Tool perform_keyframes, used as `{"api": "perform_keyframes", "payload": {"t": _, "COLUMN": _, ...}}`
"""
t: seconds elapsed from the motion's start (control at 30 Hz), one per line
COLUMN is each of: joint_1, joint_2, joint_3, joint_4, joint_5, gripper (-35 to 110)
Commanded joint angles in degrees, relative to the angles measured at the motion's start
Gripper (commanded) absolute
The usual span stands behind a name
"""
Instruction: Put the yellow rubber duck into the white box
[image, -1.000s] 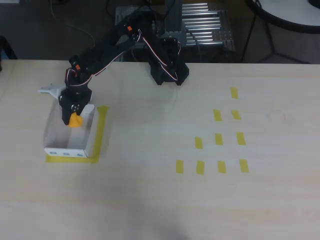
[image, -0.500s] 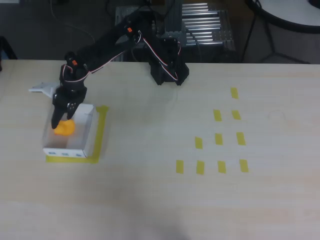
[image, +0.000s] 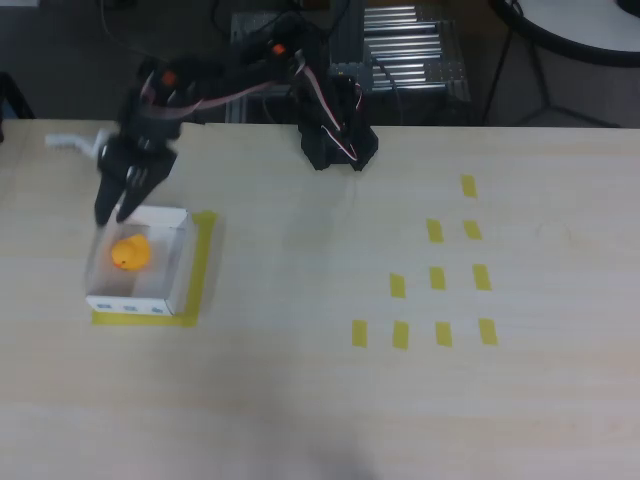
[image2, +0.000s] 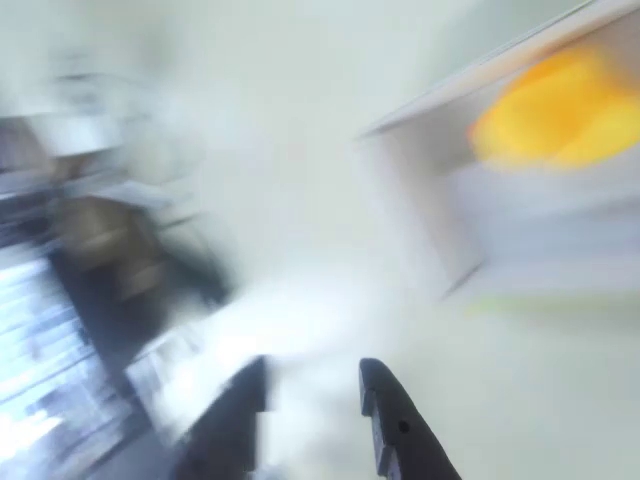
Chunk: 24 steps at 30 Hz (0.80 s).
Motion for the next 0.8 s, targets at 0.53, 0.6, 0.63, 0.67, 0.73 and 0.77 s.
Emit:
{"api": "perform_keyframes", "payload": {"t": 0.53, "joint_1": -43.51, "joint_2": 107.49, "joint_3": 112.85, "joint_4": -23.03, "joint_5": 16.00, "gripper": 0}}
{"api": "perform_keyframes", "payload": {"t": 0.6, "joint_1": -43.42, "joint_2": 107.49, "joint_3": 114.96, "joint_4": -20.74, "joint_5": 17.58, "gripper": 0}}
{"api": "perform_keyframes", "payload": {"t": 0.63, "joint_1": -43.33, "joint_2": 107.49, "joint_3": 115.75, "joint_4": -20.21, "joint_5": 18.46, "gripper": 0}}
{"api": "perform_keyframes", "payload": {"t": 0.67, "joint_1": -43.24, "joint_2": 107.49, "joint_3": 116.54, "joint_4": -19.69, "joint_5": 18.90, "gripper": 0}}
{"api": "perform_keyframes", "payload": {"t": 0.73, "joint_1": -43.24, "joint_2": 107.49, "joint_3": 117.60, "joint_4": -18.28, "joint_5": 19.07, "gripper": 0}}
{"api": "perform_keyframes", "payload": {"t": 0.77, "joint_1": -43.24, "joint_2": 107.49, "joint_3": 118.30, "joint_4": -18.11, "joint_5": 19.07, "gripper": 0}}
